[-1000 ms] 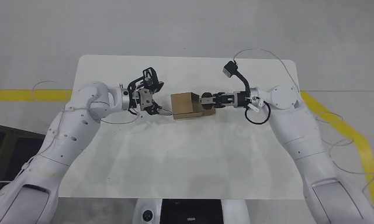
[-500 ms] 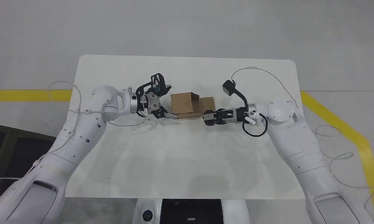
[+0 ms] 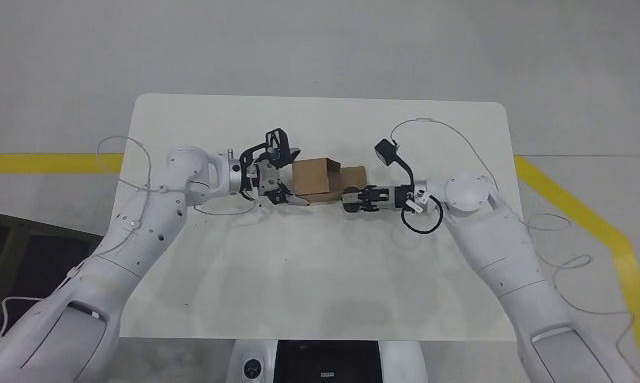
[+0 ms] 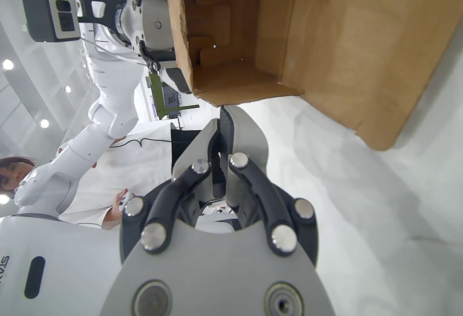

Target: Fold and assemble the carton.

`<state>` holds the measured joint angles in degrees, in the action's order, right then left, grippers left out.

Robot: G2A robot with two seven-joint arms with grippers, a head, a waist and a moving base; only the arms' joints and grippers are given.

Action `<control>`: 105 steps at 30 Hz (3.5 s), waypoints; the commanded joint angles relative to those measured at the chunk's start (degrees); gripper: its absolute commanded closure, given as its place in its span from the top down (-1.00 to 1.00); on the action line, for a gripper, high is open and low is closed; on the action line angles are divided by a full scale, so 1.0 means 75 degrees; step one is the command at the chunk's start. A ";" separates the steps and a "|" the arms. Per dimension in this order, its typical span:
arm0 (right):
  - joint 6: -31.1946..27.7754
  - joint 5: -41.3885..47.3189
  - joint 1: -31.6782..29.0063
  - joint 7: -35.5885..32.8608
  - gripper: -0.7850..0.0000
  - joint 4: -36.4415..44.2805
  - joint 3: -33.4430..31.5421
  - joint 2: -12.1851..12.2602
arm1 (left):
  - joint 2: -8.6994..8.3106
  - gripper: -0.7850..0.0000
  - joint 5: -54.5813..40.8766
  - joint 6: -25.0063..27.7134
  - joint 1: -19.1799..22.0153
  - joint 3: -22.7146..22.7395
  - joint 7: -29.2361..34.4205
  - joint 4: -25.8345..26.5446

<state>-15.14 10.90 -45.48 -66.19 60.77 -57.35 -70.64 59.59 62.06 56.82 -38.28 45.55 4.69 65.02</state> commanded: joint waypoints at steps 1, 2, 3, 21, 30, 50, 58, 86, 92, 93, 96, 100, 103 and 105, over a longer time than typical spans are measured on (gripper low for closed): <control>-0.0075 0.0031 0.0097 0.0026 -1.00 -0.0100 0.0125 -0.0049 | 0.0027 1.00 0.0036 0.0044 0.0026 -0.0029 -0.0044 -0.0061; -0.0116 0.0074 0.0146 0.0031 -1.00 -0.0148 0.0187 -0.0076 | 0.0041 1.00 0.0056 0.0075 0.0040 -0.0047 -0.0054 -0.0090; -0.0167 0.0102 0.0196 0.0030 -1.00 -0.0209 0.0249 -0.0103 | 0.0055 1.00 0.0061 0.0116 0.0054 -0.0063 -0.0069 -0.0123; -0.0924 0.0341 0.1019 0.0151 -1.00 -0.1311 0.1216 -0.0602 | 0.0114 1.00 0.0044 0.0157 0.0353 -0.0625 -0.0201 -0.0261; -0.1156 0.0274 0.1295 0.0450 -1.00 -0.1660 0.1538 -0.0829 | 0.0064 1.00 -0.0197 0.0157 0.0406 -0.0789 -0.0055 -0.0236; -0.1196 0.0211 0.1052 0.0262 -1.00 -0.1630 0.0814 -0.0538 | 0.0043 1.00 -0.0399 0.0157 0.0384 -0.0620 0.0186 -0.0215; -0.0799 -0.0313 0.0779 0.0281 -1.00 -0.1140 0.0366 -0.0260 | 0.0031 1.00 -0.0347 0.0157 0.0286 -0.0488 0.0210 -0.0183; -0.1003 -0.0150 0.0977 0.0136 -1.00 -0.1322 0.0936 -0.0509 | -0.0076 1.00 -0.0392 0.0157 -0.0075 -0.0113 0.0557 0.0241; -0.1051 -0.0094 0.1027 0.0156 -1.00 -0.1338 0.1128 -0.0607 | -0.0089 1.00 -0.0401 0.0157 -0.0123 -0.0064 0.0619 0.0300; -0.1062 -0.0082 0.1049 0.0168 -1.00 -0.1341 0.1173 -0.0632 | -0.0091 1.00 -0.0409 0.0157 -0.0133 -0.0055 0.0630 0.0304; -0.1083 -0.0027 0.1121 0.0198 -1.00 -0.1372 0.1319 -0.0717 | -0.0095 1.00 -0.0433 0.0157 -0.0154 -0.0032 0.0671 0.0334; -0.1159 0.0042 0.1216 0.0229 -1.00 -0.1525 0.1477 -0.0821 | -0.0098 1.00 -0.0461 0.0157 -0.0184 -0.0006 0.0721 0.0363; -0.1227 0.0089 0.1283 0.0262 -1.00 -0.1640 0.1553 -0.0884 | -0.0100 1.00 -0.0475 0.0157 -0.0199 0.0006 0.0772 0.0382; -0.1294 0.0150 0.1305 0.0304 -1.00 -0.1727 0.1575 -0.0919 | -0.0099 1.00 -0.0494 0.0157 -0.0208 0.0007 0.0804 0.0395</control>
<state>-24.61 11.78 -35.74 -64.07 48.11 -45.59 -77.43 58.84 58.42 58.00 -39.82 45.61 10.60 67.93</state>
